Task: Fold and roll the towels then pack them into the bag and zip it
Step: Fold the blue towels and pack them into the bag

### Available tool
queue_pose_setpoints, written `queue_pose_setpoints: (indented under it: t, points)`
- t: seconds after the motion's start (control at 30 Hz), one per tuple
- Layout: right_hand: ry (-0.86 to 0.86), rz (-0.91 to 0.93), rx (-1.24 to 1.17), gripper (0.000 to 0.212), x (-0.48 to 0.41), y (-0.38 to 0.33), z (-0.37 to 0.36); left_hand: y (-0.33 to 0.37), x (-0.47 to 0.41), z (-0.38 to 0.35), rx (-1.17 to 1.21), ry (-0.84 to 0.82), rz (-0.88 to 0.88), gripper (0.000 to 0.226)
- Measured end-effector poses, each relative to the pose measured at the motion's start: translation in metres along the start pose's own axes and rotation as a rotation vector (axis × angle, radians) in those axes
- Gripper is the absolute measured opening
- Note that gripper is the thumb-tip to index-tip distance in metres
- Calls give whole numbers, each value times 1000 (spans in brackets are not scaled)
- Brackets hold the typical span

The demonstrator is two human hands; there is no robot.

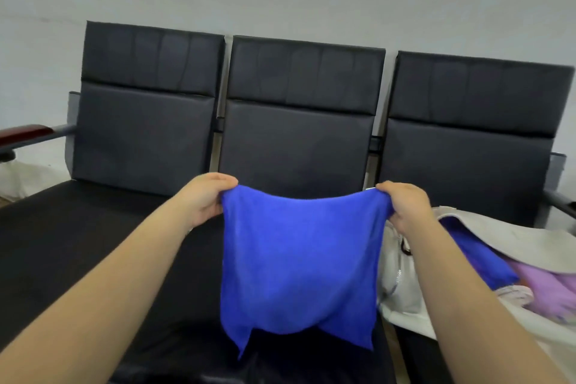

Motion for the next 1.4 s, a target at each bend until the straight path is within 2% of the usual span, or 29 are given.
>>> queue_pose_setpoints:
  t: [0.1, 0.17, 0.27, 0.37, 0.5, 0.63, 0.77, 0.83, 0.9, 0.93, 1.0, 1.07, 1.13, 1.17, 1.23, 1.3, 1.33, 1.4]
  points:
    - [-39, 131, 153, 10, 24, 8, -19, -4, 10, -38, -57, 56, -52, 16]
    - [-122, 216, 198, 14, 52, 16, -38, -4, 18, -68, -147, 16, -134, 25]
    - [-273, 309, 251, 16, 89, 38, -59, -10, 39, -103, -153, -82, -195, 35]
    - [-363, 321, 287, 20, 102, 67, -62, -26, 49, -117, -213, -115, -291, 37]
    - [-411, 341, 349, 21, 98, 81, -69, -48, 46, -114, -310, 21, -341, 31]
    - [-423, 377, 380, 21, 100, 81, -74, -41, 48, -114, -428, 138, -432, 31]
    - [-477, 319, 274, 13, 107, 84, -71, -36, 48, -110, -586, 241, -525, 20]
    - [-558, 292, 284, 22, 117, 90, -74, -34, 51, -107, -635, 303, -563, 13]
    - [-542, 309, 303, 28, 120, 90, -71, -30, 56, -106, -662, 343, -644, 15]
    - [-509, 309, 271, 28, 119, 87, -67, -30, 57, -107, -654, 309, -672, 16]
    - [-468, 303, 187, 28, 115, 83, -60, -38, 53, -113, -616, 126, -626, 25]
    - [-457, 298, 144, 30, 111, 77, -56, -52, 48, -121, -716, -41, -592, 29]
    - [-432, 302, 108, 32, 105, 71, -47, -56, 47, -112, -862, -4, -604, 22]
    - [-421, 314, 110, 33, 102, 66, -43, -58, 44, -102, -858, 37, -571, 19]
    - [-392, 430, 269, 33, 95, 56, -35, -59, 38, -82, -770, 95, -503, 19]
    - [-396, 650, 593, 33, 97, 47, -38, -52, 37, -66, -727, 156, -514, 19]
    - [-405, 719, 682, 32, 98, 46, -40, -48, 38, -61, -719, 181, -535, 18]
    - [-428, 673, 708, 29, 96, 50, -43, -42, 39, -50, -671, 228, -547, 18]
Point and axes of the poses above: each hand's wrist, its own x-axis away from the middle knuckle, its own z-axis out of the back of the hand, y = z × x, the point moved 10 cm from there along -x, towards the middle knuckle, and after that the axes turned 14 degrees about -x, right-handed, at the moved point
